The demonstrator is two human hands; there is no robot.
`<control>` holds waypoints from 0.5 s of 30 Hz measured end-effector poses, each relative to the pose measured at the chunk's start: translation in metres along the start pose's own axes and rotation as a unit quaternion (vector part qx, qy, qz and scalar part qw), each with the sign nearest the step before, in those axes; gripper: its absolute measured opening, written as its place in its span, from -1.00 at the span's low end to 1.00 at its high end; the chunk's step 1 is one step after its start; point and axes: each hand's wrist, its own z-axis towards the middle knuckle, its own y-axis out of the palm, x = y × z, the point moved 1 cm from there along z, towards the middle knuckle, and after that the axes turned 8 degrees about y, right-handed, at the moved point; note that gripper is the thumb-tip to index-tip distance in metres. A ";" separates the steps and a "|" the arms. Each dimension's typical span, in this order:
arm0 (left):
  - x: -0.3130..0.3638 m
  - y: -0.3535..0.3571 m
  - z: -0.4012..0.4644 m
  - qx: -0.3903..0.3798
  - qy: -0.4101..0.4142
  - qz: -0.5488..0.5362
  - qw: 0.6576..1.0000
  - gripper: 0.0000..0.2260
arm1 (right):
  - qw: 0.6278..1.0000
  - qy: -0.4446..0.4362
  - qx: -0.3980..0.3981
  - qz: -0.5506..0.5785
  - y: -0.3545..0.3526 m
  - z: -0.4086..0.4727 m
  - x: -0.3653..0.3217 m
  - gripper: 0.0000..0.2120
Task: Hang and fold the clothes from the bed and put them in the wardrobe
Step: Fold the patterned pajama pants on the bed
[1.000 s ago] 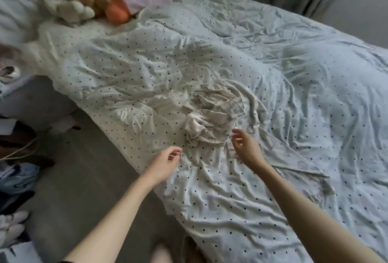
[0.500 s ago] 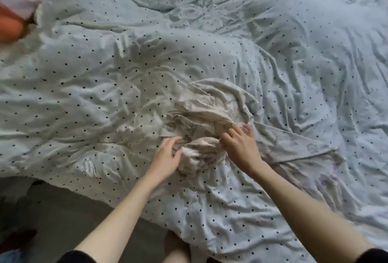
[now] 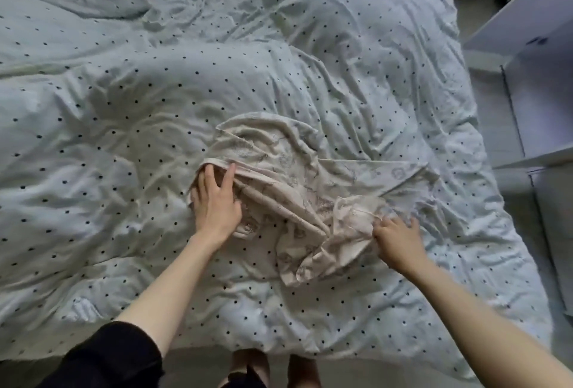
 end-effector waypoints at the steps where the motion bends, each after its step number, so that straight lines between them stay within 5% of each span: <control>1: 0.001 -0.001 -0.001 0.003 0.001 0.025 1.000 -0.36 | 0.999 0.016 -0.032 0.002 0.004 -0.001 0.002 -0.79; 9: -0.001 0.001 -0.018 0.046 0.100 0.013 0.994 -0.60 | 0.978 -0.054 0.023 0.202 -0.006 0.011 -0.096 -0.43; 15: -0.004 -0.011 -0.024 0.144 0.180 0.043 0.972 -0.79 | 0.945 -0.001 0.075 0.318 -0.017 0.011 -0.132 -0.79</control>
